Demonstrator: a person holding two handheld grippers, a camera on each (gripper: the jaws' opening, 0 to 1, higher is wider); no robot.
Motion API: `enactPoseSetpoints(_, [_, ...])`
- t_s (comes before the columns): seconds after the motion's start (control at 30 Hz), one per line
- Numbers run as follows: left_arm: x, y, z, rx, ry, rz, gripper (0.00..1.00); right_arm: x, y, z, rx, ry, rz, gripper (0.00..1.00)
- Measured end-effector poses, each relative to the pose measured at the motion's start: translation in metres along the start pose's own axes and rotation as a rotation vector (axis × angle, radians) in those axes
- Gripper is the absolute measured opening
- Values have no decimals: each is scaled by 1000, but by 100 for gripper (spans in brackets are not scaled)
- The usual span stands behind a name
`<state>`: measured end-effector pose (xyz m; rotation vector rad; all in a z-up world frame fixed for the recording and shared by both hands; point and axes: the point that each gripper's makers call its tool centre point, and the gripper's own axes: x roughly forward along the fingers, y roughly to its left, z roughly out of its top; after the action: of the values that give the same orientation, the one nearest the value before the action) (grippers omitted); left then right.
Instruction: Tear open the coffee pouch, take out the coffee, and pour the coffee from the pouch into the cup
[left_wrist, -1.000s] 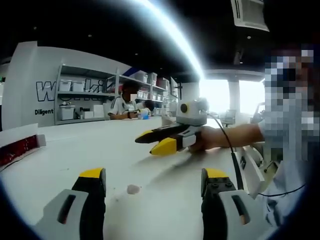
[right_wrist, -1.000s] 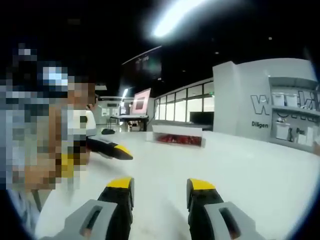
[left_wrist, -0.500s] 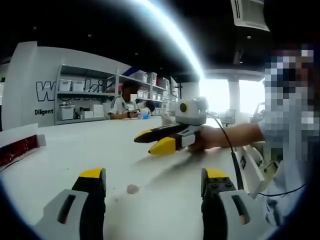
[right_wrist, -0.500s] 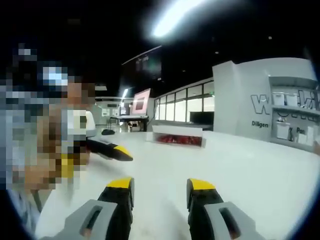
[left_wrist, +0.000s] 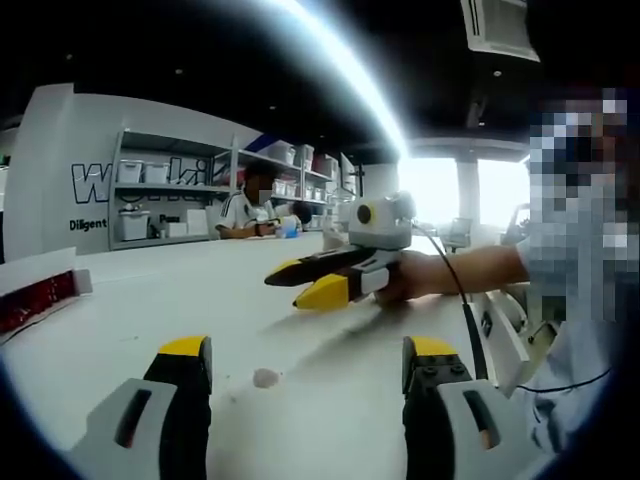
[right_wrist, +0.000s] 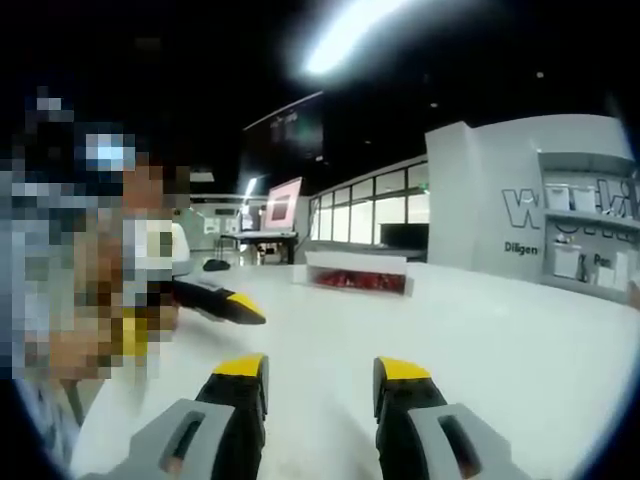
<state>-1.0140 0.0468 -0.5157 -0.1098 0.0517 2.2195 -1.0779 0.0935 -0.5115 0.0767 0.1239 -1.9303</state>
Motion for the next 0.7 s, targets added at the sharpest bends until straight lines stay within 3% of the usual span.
enactPoseSetpoints(0.7, [0,-4,0,3,-2,-3,79,-1,0,2,3,-12,-9,42])
